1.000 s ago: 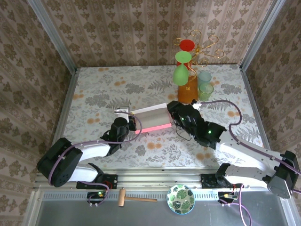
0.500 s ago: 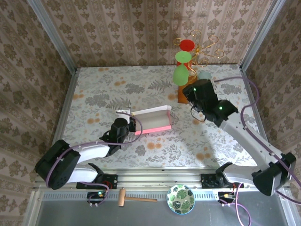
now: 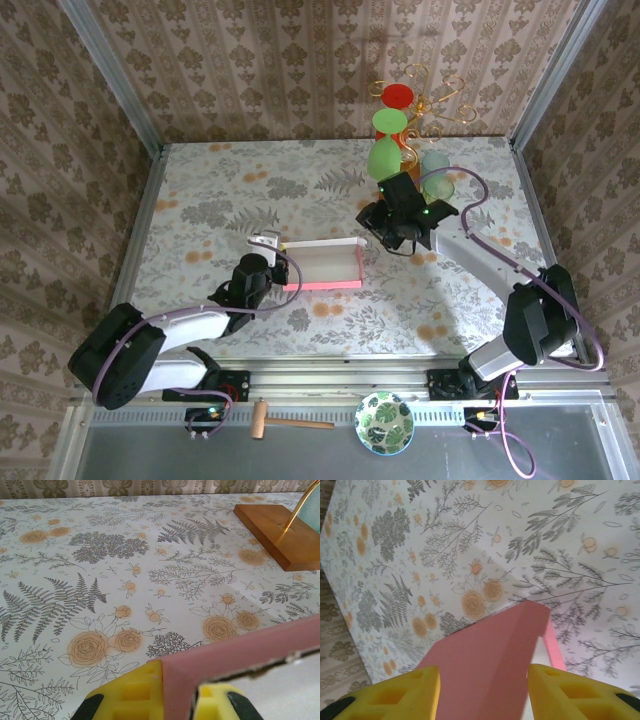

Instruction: Fold the paper box

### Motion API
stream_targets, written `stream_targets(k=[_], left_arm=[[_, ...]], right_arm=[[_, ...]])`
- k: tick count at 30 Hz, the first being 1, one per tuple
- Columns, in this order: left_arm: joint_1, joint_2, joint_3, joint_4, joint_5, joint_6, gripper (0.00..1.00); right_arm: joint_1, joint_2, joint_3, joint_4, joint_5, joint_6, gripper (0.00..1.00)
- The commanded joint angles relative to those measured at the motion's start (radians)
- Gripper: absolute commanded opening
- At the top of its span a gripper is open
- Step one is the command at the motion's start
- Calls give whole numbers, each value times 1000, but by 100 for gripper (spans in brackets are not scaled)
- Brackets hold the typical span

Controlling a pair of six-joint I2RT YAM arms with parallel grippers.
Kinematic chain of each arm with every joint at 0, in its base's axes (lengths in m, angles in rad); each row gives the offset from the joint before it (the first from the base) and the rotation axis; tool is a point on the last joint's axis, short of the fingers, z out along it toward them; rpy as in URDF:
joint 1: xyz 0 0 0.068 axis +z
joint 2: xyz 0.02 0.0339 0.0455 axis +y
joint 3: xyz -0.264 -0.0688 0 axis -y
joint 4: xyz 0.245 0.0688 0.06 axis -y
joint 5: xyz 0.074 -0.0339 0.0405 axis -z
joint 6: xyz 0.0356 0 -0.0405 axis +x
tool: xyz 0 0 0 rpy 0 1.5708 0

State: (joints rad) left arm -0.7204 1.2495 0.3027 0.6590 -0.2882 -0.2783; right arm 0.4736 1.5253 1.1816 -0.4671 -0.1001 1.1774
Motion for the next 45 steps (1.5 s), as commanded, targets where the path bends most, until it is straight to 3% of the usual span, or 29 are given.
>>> stream_targets(k=[1,18,24,30,37,45], left_arm=[[-1,-2,-28,-55,20,16,0],[0,7,-23,-30,26,-41,0],[0,-2,-22,-36,20,-32,0],[0,-20,-23,-52,20,-27,0],[2,-33,-25,-70,20,-25,0],[2,-37,-26,-78,18,-42,0]], right_arm=[[-19,38,-1,56,-66,36,50],[-25,76,-118,183,-238,203,50],[-45,68,-96,124,-249,136,50],[-86,25,-68,19,-177,3,53],[-109,147,40,3,-211,-90,51],[-84,173,-17,102,-314,13,49]])
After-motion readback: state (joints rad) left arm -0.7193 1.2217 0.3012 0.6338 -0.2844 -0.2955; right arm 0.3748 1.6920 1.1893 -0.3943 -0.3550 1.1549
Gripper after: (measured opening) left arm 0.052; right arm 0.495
